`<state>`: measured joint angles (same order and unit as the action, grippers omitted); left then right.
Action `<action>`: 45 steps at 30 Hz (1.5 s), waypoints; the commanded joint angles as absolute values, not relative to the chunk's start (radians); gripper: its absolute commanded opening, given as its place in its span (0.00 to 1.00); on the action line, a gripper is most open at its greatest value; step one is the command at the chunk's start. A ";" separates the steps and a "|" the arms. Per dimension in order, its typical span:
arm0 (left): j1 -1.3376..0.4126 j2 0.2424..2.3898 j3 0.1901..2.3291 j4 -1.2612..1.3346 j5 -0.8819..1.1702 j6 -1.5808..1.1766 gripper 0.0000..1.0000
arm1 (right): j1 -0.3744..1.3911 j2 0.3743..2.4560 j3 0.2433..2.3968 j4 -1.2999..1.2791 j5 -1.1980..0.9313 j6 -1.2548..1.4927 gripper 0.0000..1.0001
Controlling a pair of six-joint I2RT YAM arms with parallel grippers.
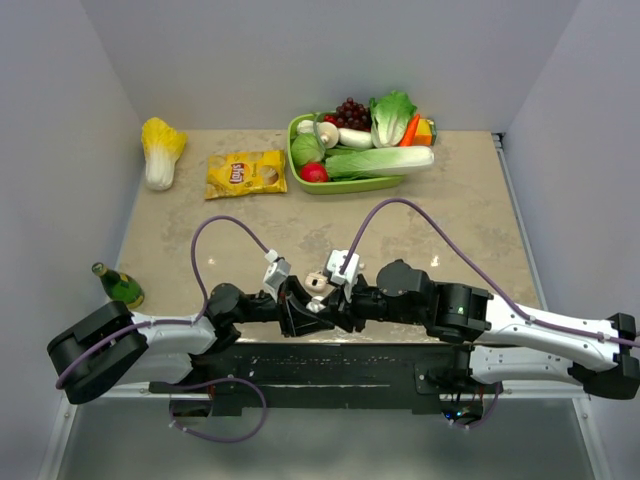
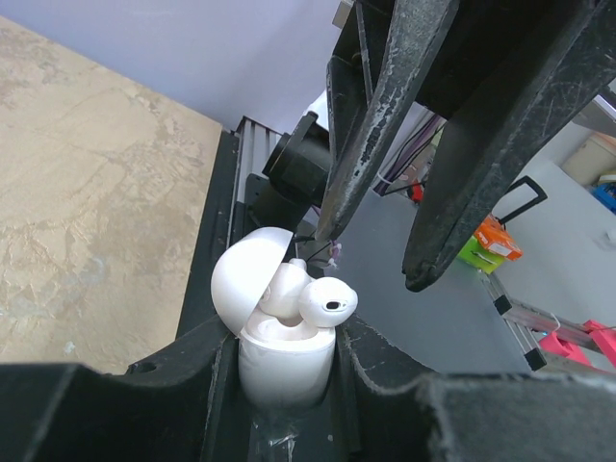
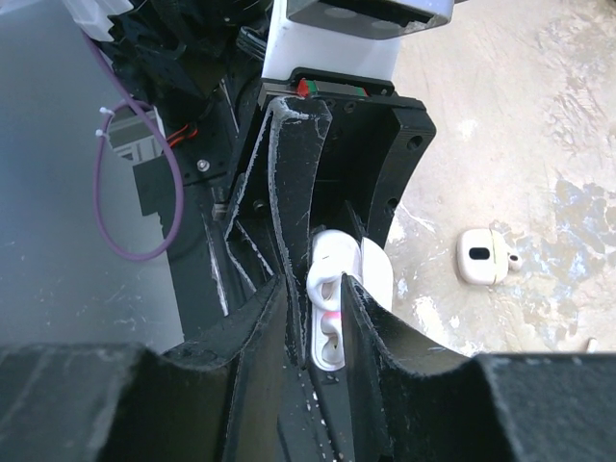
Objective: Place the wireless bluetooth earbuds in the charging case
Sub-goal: Adjust the earbud.
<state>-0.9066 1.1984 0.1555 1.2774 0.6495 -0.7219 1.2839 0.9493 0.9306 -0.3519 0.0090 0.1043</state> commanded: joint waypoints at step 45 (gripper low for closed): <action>-0.923 1.200 0.187 1.894 0.666 -0.718 0.00 | 1.307 1.008 0.925 -0.373 0.176 0.144 0.20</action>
